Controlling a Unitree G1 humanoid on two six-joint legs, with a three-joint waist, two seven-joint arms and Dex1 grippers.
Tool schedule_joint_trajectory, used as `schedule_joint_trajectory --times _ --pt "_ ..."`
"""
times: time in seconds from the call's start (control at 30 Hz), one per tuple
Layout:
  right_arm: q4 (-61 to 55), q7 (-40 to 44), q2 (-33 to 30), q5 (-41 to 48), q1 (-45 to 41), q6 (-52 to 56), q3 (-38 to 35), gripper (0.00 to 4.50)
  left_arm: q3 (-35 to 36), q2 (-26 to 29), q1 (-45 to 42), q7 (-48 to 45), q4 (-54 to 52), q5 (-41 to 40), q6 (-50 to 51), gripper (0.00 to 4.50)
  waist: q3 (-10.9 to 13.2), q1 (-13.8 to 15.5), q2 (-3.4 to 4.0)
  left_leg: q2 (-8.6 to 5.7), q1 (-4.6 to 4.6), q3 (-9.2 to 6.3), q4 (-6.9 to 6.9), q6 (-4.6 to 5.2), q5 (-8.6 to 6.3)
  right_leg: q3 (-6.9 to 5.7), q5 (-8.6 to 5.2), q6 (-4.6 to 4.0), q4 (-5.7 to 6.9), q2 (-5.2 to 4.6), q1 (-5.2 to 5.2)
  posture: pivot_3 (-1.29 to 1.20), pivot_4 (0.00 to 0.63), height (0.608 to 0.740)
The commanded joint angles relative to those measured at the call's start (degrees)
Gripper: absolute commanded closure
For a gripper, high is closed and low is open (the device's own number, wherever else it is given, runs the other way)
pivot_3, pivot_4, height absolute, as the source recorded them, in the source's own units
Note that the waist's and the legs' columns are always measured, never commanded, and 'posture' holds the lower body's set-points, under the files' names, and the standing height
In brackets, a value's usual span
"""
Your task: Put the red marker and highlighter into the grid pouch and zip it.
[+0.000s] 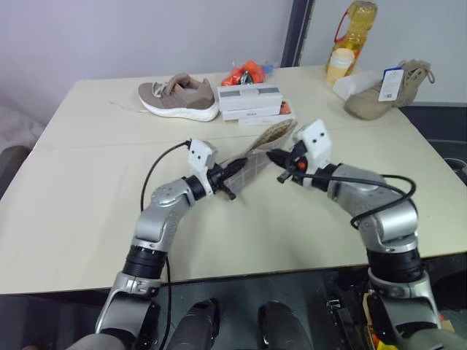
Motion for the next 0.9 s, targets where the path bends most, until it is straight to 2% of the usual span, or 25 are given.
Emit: schedule_joint_trajectory --times 0.03,0.2,0.33,0.43,0.5,0.53,0.63,0.77,0.9 --pt "3.4 -2.3 -5.2 -3.5 -2.8 -3.4 -5.0 4.47 0.3 3.6 0.5 -1.6 -0.3 2.9 -4.7 4.50 0.0 0.0 0.00 0.00 0.00 0.01 -0.01 0.00 0.00 0.00 0.00 0.00 -0.01 0.00 0.00 0.00 0.150 0.740" --pt "8.2 -1.6 -11.0 -6.9 -1.5 -7.7 -4.1 4.47 1.2 7.6 3.0 -3.9 -0.6 3.2 -6.2 4.50 0.0 -0.1 0.00 0.00 0.00 0.04 -0.07 0.01 -0.01 0.01 0.00 0.00 -0.07 -0.03 0.00 0.00 0.150 0.740" --pt "5.4 2.7 -12.5 -5.0 1.9 -7.3 -2.7 4.47 2.8 9.4 4.7 -4.9 -1.1 1.4 -4.7 4.50 0.0 -0.3 0.01 0.09 0.01 0.07 -0.08 0.02 -0.01 0.05 0.00 0.00 -0.05 -0.04 -0.03 0.00 0.150 0.740" --pt "0.9 9.7 -13.5 0.4 7.1 -6.8 -2.8 3.66 4.2 10.8 6.7 -4.7 -2.8 -0.1 -2.6 3.49 0.0 -0.4 0.01 0.10 0.01 0.07 -0.08 0.03 -0.02 0.05 0.00 0.00 -0.06 -0.03 -0.02 0.00 0.150 0.740" --pt "-0.8 11.6 -13.9 2.0 9.7 -7.3 -3.4 2.70 5.0 11.6 8.2 -4.5 -3.8 -0.6 -1.7 2.56 0.0 -0.3 0.02 0.11 0.01 0.08 -0.09 0.05 -0.03 0.06 0.00 0.00 -0.05 -0.03 -0.03 0.00 0.150 0.740" --pt "-1.5 12.1 -14.1 2.2 11.0 -8.2 -3.6 2.05 5.7 11.9 9.1 -3.6 -4.2 -0.4 -1.5 1.98 0.0 -0.1 0.02 0.11 0.01 0.08 -0.09 0.05 -0.03 0.06 0.00 0.00 -0.05 -0.03 -0.03 0.00 0.150 0.740" --pt "-2.0 11.4 -12.9 3.7 15.3 -9.3 -6.9 0.61 10.3 12.7 14.4 0.8 -6.9 -1.2 1.2 0.53 0.0 0.1 0.01 0.10 0.00 0.07 -0.04 0.05 -0.03 0.09 0.00 0.00 -0.07 -0.08 0.01 0.00 0.150 0.740" --pt "0.6 9.0 -11.2 3.5 19.2 -13.7 -10.2 0.61 17.1 12.5 22.7 6.7 -11.8 -2.9 5.1 0.53 0.0 0.0 0.01 0.10 0.01 0.07 -0.05 0.06 -0.04 0.10 -0.01 0.00 -0.09 -0.12 0.02 0.00 0.150 0.740" --pt "3.2 9.4 -10.3 4.2 20.4 -16.4 -11.8 0.61 21.5 12.4 27.5 10.4 -13.8 -3.4 6.0 0.53 0.0 0.2 0.01 0.11 0.02 0.08 -0.06 0.06 -0.04 0.10 -0.01 -0.01 -0.09 -0.12 0.01 0.00 0.150 0.740"
